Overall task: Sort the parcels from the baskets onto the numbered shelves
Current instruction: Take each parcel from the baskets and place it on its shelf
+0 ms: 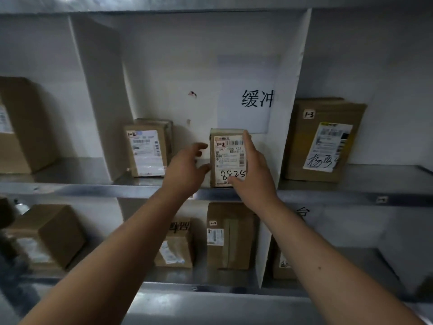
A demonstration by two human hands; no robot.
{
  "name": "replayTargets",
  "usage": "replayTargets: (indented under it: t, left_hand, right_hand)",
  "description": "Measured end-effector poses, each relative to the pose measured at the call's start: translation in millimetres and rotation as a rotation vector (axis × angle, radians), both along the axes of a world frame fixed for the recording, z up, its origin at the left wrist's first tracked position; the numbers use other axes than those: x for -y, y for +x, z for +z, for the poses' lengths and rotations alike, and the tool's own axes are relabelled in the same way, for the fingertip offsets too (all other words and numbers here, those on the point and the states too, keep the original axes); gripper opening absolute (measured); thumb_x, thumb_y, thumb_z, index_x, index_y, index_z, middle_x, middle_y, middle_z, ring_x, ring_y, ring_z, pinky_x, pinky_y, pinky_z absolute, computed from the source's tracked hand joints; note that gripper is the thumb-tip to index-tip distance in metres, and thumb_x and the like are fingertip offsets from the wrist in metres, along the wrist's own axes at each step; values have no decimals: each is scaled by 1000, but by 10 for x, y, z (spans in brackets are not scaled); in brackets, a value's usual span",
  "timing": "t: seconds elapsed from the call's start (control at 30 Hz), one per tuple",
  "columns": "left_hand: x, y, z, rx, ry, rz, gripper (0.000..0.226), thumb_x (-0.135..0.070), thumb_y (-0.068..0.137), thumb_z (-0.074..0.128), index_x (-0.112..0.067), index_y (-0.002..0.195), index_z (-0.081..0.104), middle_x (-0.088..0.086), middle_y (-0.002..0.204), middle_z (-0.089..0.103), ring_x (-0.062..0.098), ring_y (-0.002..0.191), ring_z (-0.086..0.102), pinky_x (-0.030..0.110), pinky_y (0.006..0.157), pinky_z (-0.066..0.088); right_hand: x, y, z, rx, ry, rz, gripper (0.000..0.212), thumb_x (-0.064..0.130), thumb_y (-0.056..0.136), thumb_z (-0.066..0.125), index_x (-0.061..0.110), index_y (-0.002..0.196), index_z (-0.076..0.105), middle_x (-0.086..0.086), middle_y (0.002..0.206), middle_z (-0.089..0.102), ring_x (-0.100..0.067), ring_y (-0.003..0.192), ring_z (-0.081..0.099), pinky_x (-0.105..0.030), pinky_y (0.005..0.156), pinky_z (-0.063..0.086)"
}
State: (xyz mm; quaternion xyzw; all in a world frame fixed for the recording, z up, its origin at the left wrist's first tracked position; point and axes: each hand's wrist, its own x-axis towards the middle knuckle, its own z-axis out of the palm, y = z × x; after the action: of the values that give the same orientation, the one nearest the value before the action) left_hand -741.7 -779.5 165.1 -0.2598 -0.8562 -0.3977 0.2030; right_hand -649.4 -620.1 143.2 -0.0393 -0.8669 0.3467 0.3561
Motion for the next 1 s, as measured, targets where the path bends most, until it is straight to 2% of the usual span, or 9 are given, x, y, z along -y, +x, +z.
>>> replayTargets:
  t: [0.17, 0.3, 0.43, 0.67, 0.77, 0.83, 0.9, 0.93, 1.0]
  left_hand:
    - [-111, -281, 1, 14, -32, -72, 57, -23, 97, 73, -31, 148, 50, -1, 137, 63, 20, 117, 64, 47, 99, 56]
    - [-153, -450, 50, -13, -89, -116, 64, -21, 96, 73, -34, 152, 44, 0, 141, 62, 22, 120, 64, 49, 98, 57]
    - [-160, -544, 102, -48, -167, -137, 67, -23, 95, 73, -33, 154, 42, 3, 143, 60, 26, 120, 64, 47, 94, 59]
    - [-73, -595, 131, -29, -179, -226, 75, -30, 92, 74, -30, 156, 35, 11, 144, 55, 31, 127, 59, 52, 98, 56]
    - [55, -491, 105, -38, -183, -253, 75, -29, 93, 74, -28, 157, 35, 12, 144, 54, 29, 121, 62, 44, 96, 55]
    - [182, -369, 40, -73, -223, -264, 68, -33, 94, 73, -25, 154, 41, 10, 144, 53, 28, 118, 62, 41, 95, 55]
    - [314, -194, -72, -128, -264, -291, 61, -37, 94, 72, -25, 149, 48, 7, 144, 53, 25, 121, 60, 38, 96, 52]
    - [371, -97, -135, -158, -277, -311, 59, -38, 94, 72, -25, 147, 50, 5, 144, 54, 24, 123, 58, 37, 97, 51]
    - [410, 72, -274, -211, -311, -357, 59, -39, 93, 72, -24, 147, 52, 4, 142, 56, 24, 126, 56, 38, 99, 50]
  right_hand:
    - [30, -199, -21, 21, 17, -141, 128, 4, 87, 81, 56, 159, -12, -3, 154, 34, -19, 131, 53, -31, 96, 54]
    - [89, -352, 16, 18, 15, -222, 127, 1, 84, 82, 56, 159, -5, -6, 152, 40, -24, 133, 54, -43, 100, 58]
    - [128, -444, 62, 20, 5, -240, 125, -4, 83, 80, 53, 159, 0, -5, 148, 47, -22, 129, 57, -45, 99, 59]
    - [199, -482, 36, 11, 26, -251, 121, -3, 87, 73, 42, 164, -8, -7, 154, 50, -24, 132, 57, -38, 98, 57]
    - [263, -407, -39, -29, -4, -239, 126, 1, 82, 80, 37, 165, -7, -7, 153, 49, -21, 135, 54, -36, 103, 54]
    - [362, -274, -136, -45, -52, -203, 121, 1, 83, 80, 35, 167, -1, -3, 156, 46, -13, 138, 49, -26, 109, 49]
    - [497, -81, -246, -38, -84, -194, 107, 5, 87, 78, 33, 167, 12, 4, 159, 42, 3, 136, 39, 0, 105, 33]
    - [550, 16, -301, -29, -77, -201, 99, 9, 90, 77, 31, 166, 19, 6, 159, 40, 9, 133, 33, 7, 100, 24]
    - [570, 205, -426, -1, -23, -220, 84, 16, 93, 76, 31, 162, 31, 7, 159, 40, 8, 134, 31, -1, 105, 26]
